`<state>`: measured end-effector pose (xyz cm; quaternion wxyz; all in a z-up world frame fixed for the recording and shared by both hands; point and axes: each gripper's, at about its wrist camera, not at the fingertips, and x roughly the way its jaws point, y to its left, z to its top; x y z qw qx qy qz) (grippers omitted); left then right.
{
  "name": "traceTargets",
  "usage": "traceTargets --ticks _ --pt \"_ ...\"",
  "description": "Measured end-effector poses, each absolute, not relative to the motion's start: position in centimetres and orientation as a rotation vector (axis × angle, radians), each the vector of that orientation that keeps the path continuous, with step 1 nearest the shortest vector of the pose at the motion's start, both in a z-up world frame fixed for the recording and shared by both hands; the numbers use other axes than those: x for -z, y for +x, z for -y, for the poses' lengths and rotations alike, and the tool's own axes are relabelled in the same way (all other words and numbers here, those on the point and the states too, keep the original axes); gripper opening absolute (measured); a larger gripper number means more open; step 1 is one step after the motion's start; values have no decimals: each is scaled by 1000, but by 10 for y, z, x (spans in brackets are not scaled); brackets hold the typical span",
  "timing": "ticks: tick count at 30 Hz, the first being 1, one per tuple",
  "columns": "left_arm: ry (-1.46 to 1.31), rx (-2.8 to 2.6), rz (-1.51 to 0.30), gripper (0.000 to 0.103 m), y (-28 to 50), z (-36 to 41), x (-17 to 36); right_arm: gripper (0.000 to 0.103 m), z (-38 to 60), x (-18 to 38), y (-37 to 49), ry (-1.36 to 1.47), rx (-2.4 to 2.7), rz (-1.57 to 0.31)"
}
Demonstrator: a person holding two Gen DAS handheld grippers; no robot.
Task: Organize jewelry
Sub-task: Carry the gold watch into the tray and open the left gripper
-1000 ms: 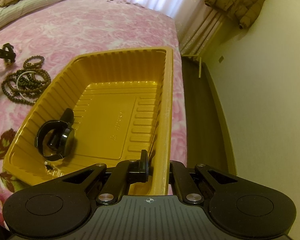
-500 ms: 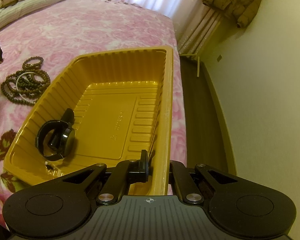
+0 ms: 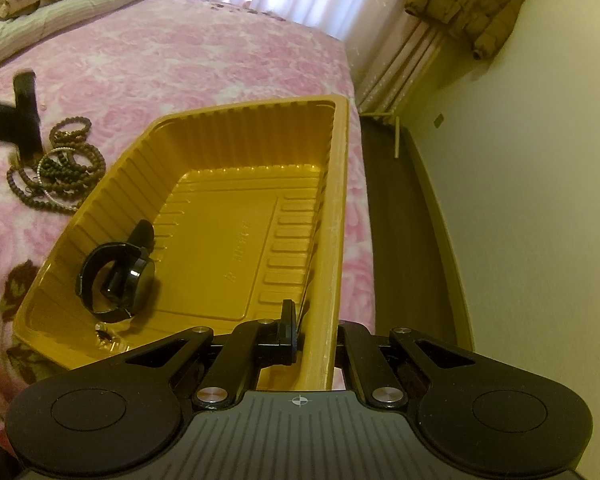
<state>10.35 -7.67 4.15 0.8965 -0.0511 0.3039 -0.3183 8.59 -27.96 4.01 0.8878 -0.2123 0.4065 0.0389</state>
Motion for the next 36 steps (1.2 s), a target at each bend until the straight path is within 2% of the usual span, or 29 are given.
traceTargets --ticks 13,25,27,28,36 --pt "-68 831 -740 7 96 134 -10 4 281 -40 87 -433 -84 -845" --pt "-49 866 -796 7 103 157 1 4 284 -39 88 -426 -84 -849" --pt "-52 862 -796 19 103 155 1 4 285 -39 88 -426 -84 -850" --pt "-60 864 -792 21 103 154 1 4 285 -39 88 -426 -84 -849" --pt "-100 805 -756 26 100 129 -8 4 287 -38 88 -428 -81 -852"
